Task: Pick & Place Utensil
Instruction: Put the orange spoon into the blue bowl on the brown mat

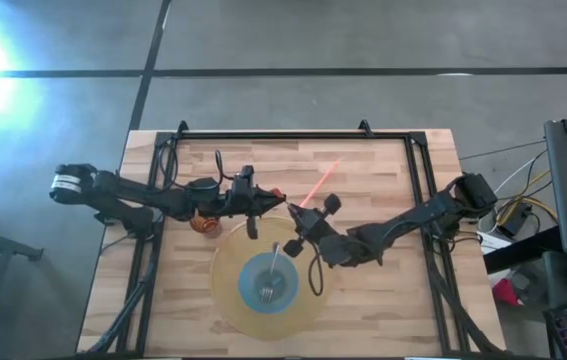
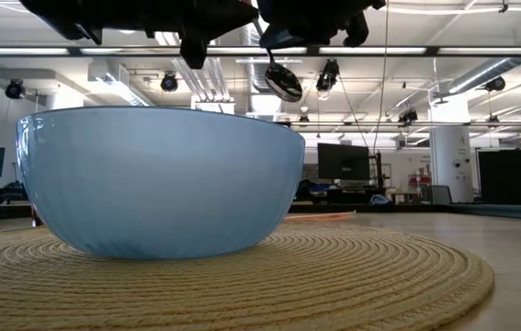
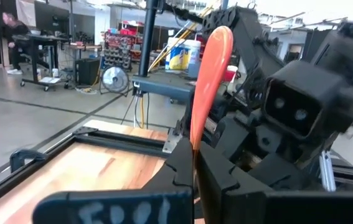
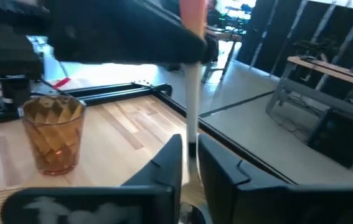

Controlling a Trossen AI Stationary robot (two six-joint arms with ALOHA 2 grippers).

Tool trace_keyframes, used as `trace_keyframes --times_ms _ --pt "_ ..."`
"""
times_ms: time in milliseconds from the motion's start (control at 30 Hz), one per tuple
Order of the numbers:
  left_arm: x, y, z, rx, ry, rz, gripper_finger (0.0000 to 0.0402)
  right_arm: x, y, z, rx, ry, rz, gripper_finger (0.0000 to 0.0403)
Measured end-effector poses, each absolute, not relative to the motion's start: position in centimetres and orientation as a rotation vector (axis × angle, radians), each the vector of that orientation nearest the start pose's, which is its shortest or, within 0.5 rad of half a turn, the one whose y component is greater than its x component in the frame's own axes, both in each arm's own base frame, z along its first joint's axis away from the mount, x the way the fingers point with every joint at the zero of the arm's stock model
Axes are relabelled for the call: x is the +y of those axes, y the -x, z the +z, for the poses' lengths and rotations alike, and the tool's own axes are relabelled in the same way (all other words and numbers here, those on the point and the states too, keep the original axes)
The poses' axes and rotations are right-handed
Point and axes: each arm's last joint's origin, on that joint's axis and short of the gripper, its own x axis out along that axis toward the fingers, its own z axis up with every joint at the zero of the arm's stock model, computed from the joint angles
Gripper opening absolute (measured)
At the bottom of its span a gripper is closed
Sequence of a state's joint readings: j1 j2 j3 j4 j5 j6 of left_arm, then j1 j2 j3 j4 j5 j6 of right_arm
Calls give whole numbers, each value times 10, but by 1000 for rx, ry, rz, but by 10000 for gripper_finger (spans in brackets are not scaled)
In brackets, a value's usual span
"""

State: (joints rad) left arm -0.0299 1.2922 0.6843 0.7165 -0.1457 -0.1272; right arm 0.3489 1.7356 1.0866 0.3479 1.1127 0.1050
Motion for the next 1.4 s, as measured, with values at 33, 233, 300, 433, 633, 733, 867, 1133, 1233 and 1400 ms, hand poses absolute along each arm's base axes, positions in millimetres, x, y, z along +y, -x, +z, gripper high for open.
trace_keyframes --times_ms 33,233,300,433,633,733,867,1133,1233,1400 --pt "-4 -279 276 -109 135 109 1 103 -358 241 190 104 -756 51" --pt "-4 -279 274 -89 111 110 1 108 -350 249 210 113 -699 103" --pt "-4 -279 274 -87 109 110 1 109 -345 254 226 126 -683 116" --pt "-5 -277 275 -69 108 100 1 107 -332 269 257 112 -615 132" --pt "-5 -271 283 -7 104 69 0 95 -314 290 323 70 -449 138" --pt "-7 -271 289 36 110 26 0 87 -310 298 338 77 -382 134" --pt "-9 -273 297 107 133 -45 0 76 -307 307 338 80 -271 125" --pt "-12 -275 309 163 143 -116 0 60 -301 325 278 22 -138 114" --pt "-15 -275 309 170 147 -165 0 58 -303 328 248 30 -129 118" --pt "-18 -274 306 197 139 -186 0 58 -312 325 219 9 -59 132"
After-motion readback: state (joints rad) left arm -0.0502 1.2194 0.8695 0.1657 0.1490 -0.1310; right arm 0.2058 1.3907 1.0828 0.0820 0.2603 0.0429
